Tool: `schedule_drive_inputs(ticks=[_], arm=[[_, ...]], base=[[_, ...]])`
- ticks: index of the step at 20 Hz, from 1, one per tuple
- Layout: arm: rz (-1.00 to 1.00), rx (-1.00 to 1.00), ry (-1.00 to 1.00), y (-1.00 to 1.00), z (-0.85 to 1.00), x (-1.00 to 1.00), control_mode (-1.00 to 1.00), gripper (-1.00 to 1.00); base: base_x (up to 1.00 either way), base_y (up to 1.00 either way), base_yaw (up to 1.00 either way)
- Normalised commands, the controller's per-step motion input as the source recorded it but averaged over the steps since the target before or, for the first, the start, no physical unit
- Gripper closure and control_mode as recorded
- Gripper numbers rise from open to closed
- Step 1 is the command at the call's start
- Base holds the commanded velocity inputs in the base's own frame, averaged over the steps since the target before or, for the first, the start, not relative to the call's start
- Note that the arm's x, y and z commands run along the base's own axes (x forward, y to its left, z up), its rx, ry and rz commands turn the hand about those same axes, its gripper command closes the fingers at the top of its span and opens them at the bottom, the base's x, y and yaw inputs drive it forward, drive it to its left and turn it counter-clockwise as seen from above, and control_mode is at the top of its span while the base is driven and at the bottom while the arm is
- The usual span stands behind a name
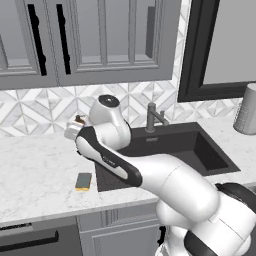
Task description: Pick the pan and sponge and place them into the sink. Then turn on the water.
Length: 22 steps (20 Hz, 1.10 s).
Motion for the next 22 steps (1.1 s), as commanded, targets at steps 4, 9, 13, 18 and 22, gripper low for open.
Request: schedule_drive_inputs(ticks=[4, 9, 13, 18, 22], arm=[[-0.19, 0.00, 0.00, -0.23, 0.00, 0.00, -1.00, 1.00], [-0.24, 0.00, 0.00, -0.24, 0.00, 0.00, -1.00, 1.00], [-0.28, 0.00, 0.01, -0.24, 0.00, 0.01, -1.00, 1.00], [-0.28, 0.00, 0.01, -0.24, 0.00, 0.02, -1.00, 1.00], [-0.20, 0.00, 0.01, -0.20, 0.00, 0.07, -1.00, 1.00]], base=[[0.00, 0.00, 0.00], [0.00, 0.00, 0.00], [0.00, 0.00, 0.00], [0.00, 0.00, 0.00], [0.00, 0.00, 0.00]])
